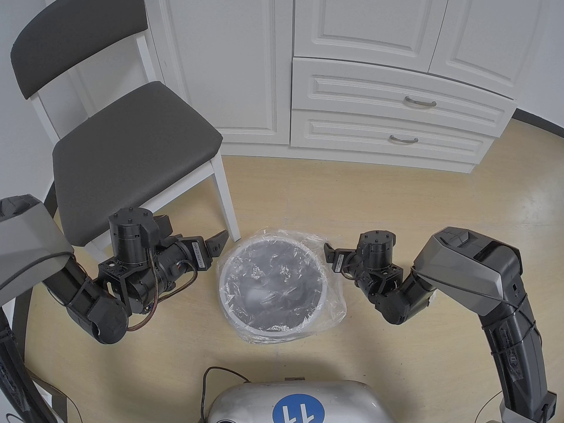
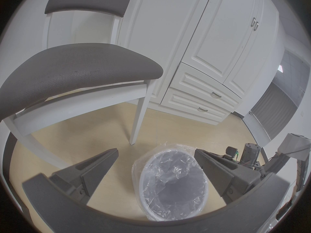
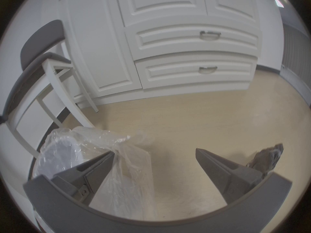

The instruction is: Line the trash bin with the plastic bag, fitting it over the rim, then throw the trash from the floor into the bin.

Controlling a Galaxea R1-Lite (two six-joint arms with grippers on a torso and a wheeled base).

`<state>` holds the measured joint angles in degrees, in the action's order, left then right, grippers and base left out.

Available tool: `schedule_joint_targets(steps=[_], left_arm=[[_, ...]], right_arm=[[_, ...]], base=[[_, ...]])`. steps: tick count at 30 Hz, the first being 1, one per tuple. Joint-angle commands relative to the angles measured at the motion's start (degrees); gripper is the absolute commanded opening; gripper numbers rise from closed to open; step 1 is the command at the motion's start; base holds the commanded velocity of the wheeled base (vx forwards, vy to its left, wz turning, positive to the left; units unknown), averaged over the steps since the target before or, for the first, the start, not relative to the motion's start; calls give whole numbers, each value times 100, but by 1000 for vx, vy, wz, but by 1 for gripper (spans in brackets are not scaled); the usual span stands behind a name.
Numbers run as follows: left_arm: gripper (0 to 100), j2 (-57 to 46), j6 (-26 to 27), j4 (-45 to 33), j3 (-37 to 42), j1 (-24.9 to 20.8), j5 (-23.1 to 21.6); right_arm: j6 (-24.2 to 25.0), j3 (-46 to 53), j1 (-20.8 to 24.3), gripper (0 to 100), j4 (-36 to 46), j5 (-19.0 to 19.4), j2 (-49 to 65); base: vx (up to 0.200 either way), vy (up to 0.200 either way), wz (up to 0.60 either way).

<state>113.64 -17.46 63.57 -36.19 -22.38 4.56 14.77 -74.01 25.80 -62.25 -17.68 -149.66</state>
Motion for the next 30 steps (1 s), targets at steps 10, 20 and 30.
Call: schedule_joint_targets(steps=[10, 20, 30], left_arm=[[100, 0, -12, 15, -2, -3, -8], [100, -9, -12, 15, -10, -3, -16], [100, -17, -12, 23, -10, 6, -16]], right_arm=[[896, -228, -163, 100, 784, 484, 280], [1651, -395, -233, 100, 1434, 854, 394], [1669, -404, -233, 100, 1461, 862, 324]], base=[[0, 0, 0], [0, 0, 0], [0, 0, 0]])
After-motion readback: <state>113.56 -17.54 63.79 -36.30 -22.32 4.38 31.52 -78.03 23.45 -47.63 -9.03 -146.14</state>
